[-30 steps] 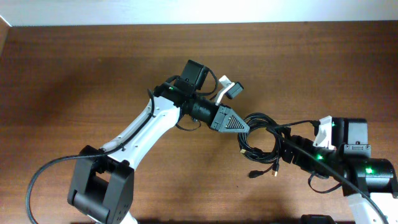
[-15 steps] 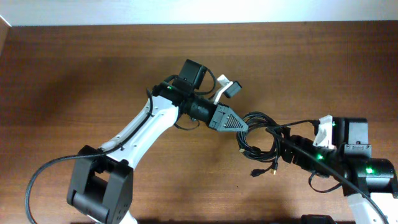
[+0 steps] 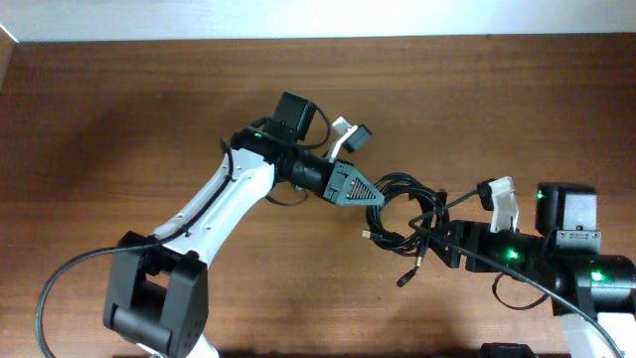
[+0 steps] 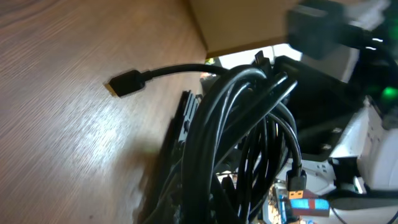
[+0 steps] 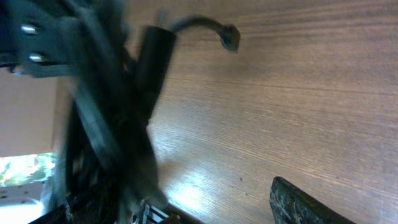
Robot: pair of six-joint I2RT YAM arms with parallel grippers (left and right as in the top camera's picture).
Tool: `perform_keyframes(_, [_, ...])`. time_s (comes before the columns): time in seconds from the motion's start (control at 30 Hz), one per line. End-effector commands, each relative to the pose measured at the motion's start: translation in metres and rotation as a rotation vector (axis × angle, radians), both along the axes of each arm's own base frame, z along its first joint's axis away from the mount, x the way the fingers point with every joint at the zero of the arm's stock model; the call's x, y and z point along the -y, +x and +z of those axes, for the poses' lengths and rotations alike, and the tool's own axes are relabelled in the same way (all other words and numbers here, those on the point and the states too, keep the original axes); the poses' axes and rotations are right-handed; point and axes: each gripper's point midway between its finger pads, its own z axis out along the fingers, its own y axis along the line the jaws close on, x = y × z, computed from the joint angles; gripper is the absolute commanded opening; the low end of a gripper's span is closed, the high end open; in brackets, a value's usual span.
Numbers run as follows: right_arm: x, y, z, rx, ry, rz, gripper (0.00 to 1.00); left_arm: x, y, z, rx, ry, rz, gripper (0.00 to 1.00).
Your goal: Untangle cables
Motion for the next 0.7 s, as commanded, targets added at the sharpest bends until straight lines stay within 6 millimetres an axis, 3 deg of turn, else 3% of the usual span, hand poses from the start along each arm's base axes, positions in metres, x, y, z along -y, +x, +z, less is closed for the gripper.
perform_keyframes(0.0, [-0.006, -0.004, 0.032, 0.116, 0.032, 0.038, 0.75, -0.011, 0.009, 0.012, 0.023, 0.005, 0.041, 0.00])
perform_keyframes(0.17, [0.006, -0.004, 0.026, 0.118, -0.048, -0.015, 0.75, -0.025, 0.012, 0.009, -0.037, 0.029, 0.078, 0.00])
perform_keyframes(0.33, [0.012, -0.003, 0.022, 0.107, -0.076, -0.040, 0.75, -0.025, 0.012, 0.011, -0.049, 0.025, 0.077, 0.00])
perform_keyframes(0.5, [0.031, -0.002, 0.009, 0.055, -0.172, -0.131, 0.76, -0.023, 0.008, 0.020, -0.069, -0.027, 0.057, 0.00])
perform_keyframes(0.67, [0.032, -0.002, 0.008, 0.051, -0.179, -0.134, 0.76, -0.022, 0.004, 0.029, -0.085, -0.078, 0.037, 0.00])
